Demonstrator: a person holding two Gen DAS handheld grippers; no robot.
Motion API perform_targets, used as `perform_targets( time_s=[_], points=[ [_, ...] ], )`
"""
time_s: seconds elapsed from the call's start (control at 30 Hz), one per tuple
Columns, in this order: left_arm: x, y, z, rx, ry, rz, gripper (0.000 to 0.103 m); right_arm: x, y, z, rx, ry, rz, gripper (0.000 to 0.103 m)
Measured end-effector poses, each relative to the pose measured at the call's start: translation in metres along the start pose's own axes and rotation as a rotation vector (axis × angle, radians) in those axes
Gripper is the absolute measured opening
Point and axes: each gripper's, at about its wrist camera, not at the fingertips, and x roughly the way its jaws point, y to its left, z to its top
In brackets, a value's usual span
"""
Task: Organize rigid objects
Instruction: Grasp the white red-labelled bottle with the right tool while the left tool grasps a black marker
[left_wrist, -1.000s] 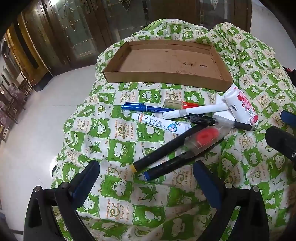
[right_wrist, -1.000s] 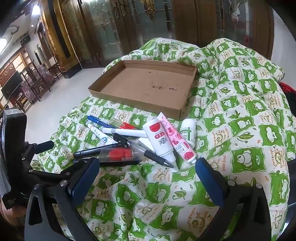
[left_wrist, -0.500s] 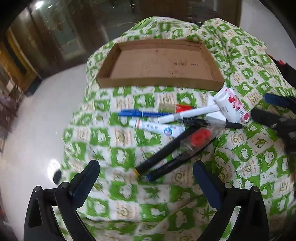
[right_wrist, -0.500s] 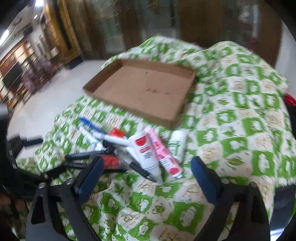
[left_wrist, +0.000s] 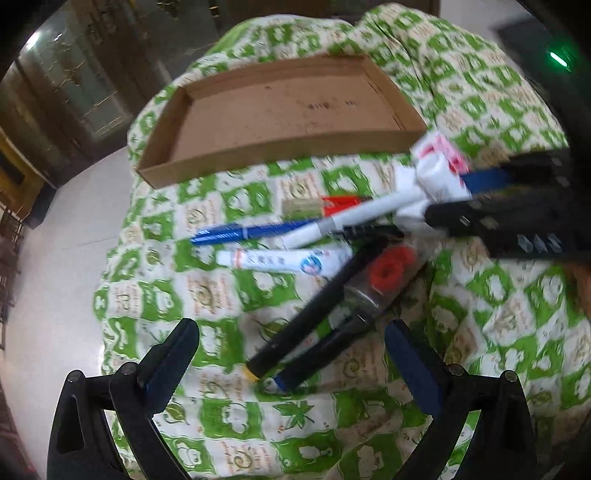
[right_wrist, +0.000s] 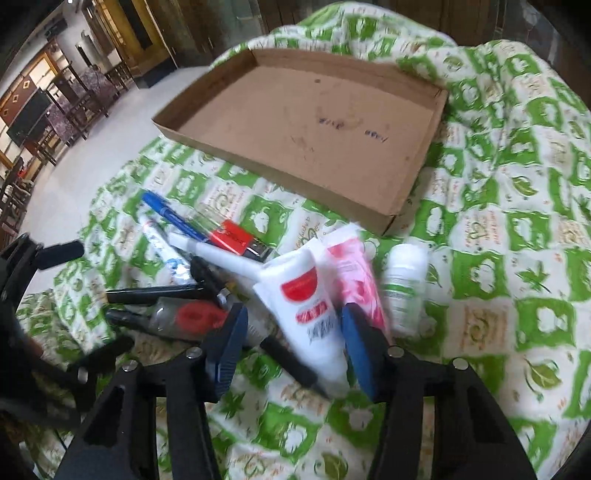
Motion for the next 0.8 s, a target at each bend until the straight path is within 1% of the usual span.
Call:
perform_targets(
  time_s=[0.03,0.07,0.13,0.2,0.27,0.37,0.47,0.53,0.6,0.73,0.8],
  points=[
    [0.002,-0.002,-0.001,0.009,0.007,0.004,0.102,0.005,-0.002,0.002,0.009,0.009,-0.003,0.045],
    [0.003,-0.004,-0.002,0.015,0.014,0.005,0.102,0.01,-0.006,0.003,0.026,0.021,0.0,0.044],
    [0.004,-0.005,-0.003,0.018,0.02,-0.004,0.102,0.017,-0.014,0.005,0.078,0.043,0.059,0.044],
    [0.004,-0.005,-0.003,0.019,0.02,-0.017,0.102,0.016,-0.02,0.004,0.107,0.04,0.084,0.043],
    [0.004,-0.006,-0.003,0.023,0.021,-0.031,0.102,0.013,-0.022,0.002,0.115,0.032,0.088,0.041],
    [0.004,-0.01,-0.004,0.041,0.03,-0.058,0.099,0.004,-0.028,0.0,0.125,0.005,0.079,0.037],
    [0.008,-0.015,-0.007,0.054,0.053,-0.062,0.091,-0.005,-0.035,-0.001,0.144,-0.023,0.108,0.036],
    [0.012,-0.017,-0.008,0.051,0.073,-0.076,0.075,-0.009,-0.037,-0.003,0.144,-0.034,0.116,0.035],
    [0.017,-0.017,-0.008,0.045,0.096,-0.09,0.066,-0.009,-0.034,-0.001,0.134,-0.04,0.121,0.035],
    [0.021,-0.018,-0.005,0.037,0.103,-0.109,0.066,-0.01,-0.028,-0.001,0.125,-0.059,0.126,0.035],
    [0.024,-0.02,-0.002,0.051,0.109,-0.113,0.066,-0.01,-0.027,0.0,0.123,-0.068,0.136,0.035]
  ],
)
